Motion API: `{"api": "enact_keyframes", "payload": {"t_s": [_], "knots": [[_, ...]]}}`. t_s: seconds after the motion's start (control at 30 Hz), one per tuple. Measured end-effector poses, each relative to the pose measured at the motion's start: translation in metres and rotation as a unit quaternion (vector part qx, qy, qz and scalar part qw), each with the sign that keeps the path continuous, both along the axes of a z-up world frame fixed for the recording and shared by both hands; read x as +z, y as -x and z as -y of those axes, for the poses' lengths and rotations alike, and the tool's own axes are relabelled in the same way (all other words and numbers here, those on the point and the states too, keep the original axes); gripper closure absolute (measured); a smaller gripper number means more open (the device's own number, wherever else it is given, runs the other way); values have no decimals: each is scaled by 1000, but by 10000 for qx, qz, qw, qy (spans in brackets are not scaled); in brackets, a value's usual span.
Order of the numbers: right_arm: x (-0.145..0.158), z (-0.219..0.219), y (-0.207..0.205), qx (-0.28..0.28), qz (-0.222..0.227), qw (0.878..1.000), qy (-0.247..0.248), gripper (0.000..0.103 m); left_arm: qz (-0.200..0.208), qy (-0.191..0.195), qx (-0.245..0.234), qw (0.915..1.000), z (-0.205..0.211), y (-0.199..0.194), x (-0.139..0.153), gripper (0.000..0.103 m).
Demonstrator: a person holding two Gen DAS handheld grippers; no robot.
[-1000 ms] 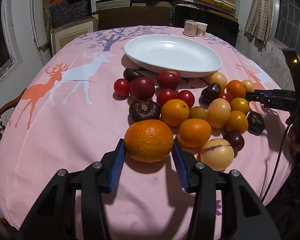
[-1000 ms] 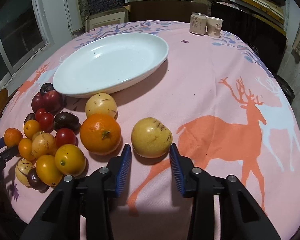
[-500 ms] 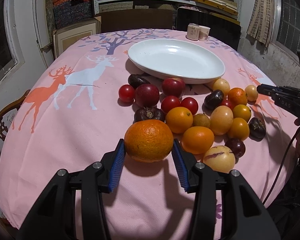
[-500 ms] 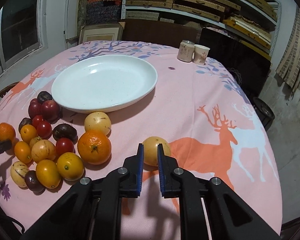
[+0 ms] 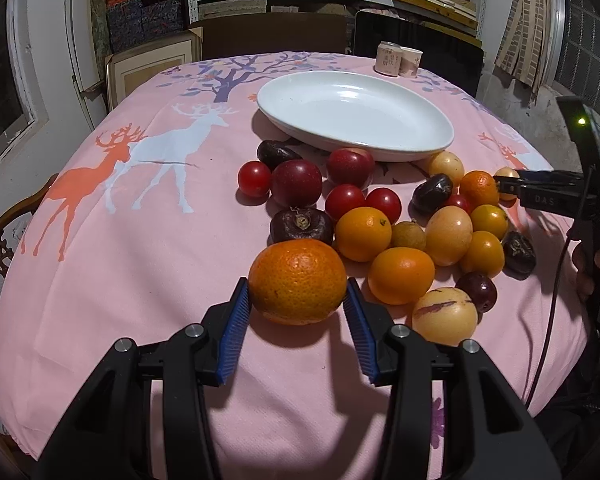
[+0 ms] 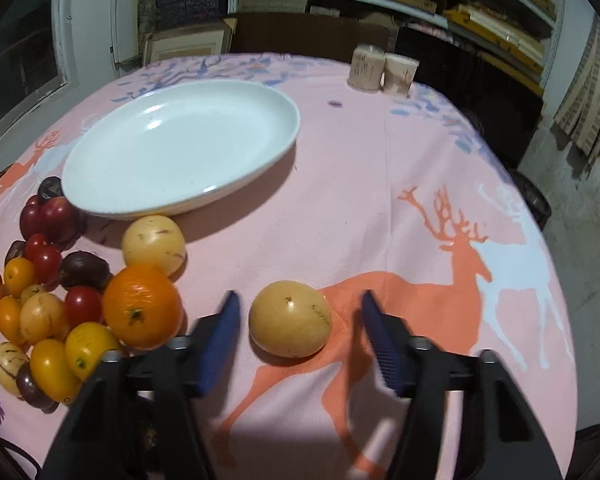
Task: Organize fruits
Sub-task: 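Carry both fruits over the white plate and open both tools to release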
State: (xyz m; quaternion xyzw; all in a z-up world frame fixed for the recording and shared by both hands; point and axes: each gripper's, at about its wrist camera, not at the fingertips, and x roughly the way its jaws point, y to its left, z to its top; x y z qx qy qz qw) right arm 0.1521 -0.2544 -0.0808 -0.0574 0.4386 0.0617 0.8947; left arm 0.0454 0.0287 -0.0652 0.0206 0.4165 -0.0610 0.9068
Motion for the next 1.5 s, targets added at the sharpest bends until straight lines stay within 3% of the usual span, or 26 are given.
{"api": "enact_keyframes", "payload": {"t_s": [0.4, 0.63, 0.87, 1.0, 1.1, 1.17, 1.2, 1.23, 1.3, 1.37, 1.5], "knots": [[45, 6, 19, 131, 574, 9971, -489, 61, 210, 207, 68, 9995, -13, -12, 16, 57], [57, -4, -5, 279, 514, 9957, -720, 61, 122, 336, -86, 9993, -12, -37, 28, 57], [77, -61, -88, 615, 508, 9940, -745, 61, 117, 365, -456, 9982, 23, -140, 65, 57], [58, -92, -141, 659, 278, 9956, -601, 61, -375, 478, -319, 9976, 35, -216, 46, 57], [52, -103, -161, 653, 285, 9959, -552, 61, -653, 410, -170, 9969, 38, -249, 28, 57], [59, -105, -161, 668, 459, 9955, -481, 51, -771, 437, -66, 9960, 35, -259, 22, 57], [65, -103, -156, 628, 614, 9951, -445, 36, -778, 469, -3, 9959, 32, -260, 23, 56], [72, -100, -148, 651, 776, 9937, -469, 31, -736, 483, 33, 9961, 29, -259, 25, 56], [83, -92, -137, 652, 944, 9920, -531, 27, -460, 412, 82, 9981, 23, -248, 35, 34], [92, -82, -123, 586, 991, 9917, -575, 27, -185, 395, 123, 9990, 19, -233, 46, 24], [99, -64, -85, 501, 945, 9927, -561, 27, 75, 710, -37, 9974, 10, -193, 69, 20]]}}
